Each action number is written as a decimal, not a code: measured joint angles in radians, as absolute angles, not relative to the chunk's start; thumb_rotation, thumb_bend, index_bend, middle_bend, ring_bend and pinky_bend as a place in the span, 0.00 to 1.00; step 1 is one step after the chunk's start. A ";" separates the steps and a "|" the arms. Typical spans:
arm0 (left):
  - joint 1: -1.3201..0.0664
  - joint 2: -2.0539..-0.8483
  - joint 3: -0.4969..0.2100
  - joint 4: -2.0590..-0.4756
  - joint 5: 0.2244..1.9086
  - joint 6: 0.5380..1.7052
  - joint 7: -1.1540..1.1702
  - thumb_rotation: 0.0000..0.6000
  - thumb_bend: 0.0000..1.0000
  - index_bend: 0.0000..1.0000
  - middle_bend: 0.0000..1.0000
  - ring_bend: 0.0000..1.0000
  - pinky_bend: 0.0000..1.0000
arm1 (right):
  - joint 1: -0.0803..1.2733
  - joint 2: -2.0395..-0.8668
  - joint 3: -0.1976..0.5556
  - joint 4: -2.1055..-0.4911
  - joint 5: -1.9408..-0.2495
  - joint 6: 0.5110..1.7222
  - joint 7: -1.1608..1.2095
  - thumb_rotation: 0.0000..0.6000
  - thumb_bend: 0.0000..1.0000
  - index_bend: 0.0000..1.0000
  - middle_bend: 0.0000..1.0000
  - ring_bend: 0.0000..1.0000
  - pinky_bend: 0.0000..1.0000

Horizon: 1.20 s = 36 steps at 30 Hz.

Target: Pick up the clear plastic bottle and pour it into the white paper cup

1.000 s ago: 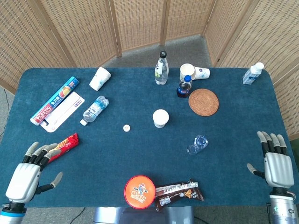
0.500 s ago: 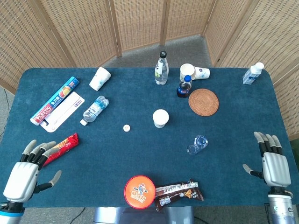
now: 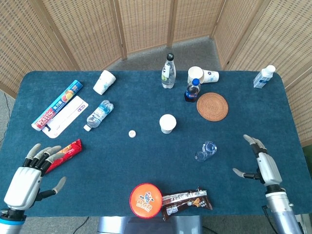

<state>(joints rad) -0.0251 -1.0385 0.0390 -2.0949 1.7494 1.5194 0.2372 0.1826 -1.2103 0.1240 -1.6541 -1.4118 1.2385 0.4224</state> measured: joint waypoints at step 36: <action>-0.019 -1.020 0.051 -2.090 1.733 1.524 0.200 0.82 0.38 0.23 0.20 0.18 0.05 | 0.408 -1.390 0.091 -1.417 -1.480 0.979 0.909 1.00 0.10 0.00 0.00 0.00 0.00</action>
<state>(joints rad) -0.0192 -1.0199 0.0510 -2.0905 1.7327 1.5241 0.1998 0.4079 -1.3897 0.0909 -1.4168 -1.4796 0.9790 0.9091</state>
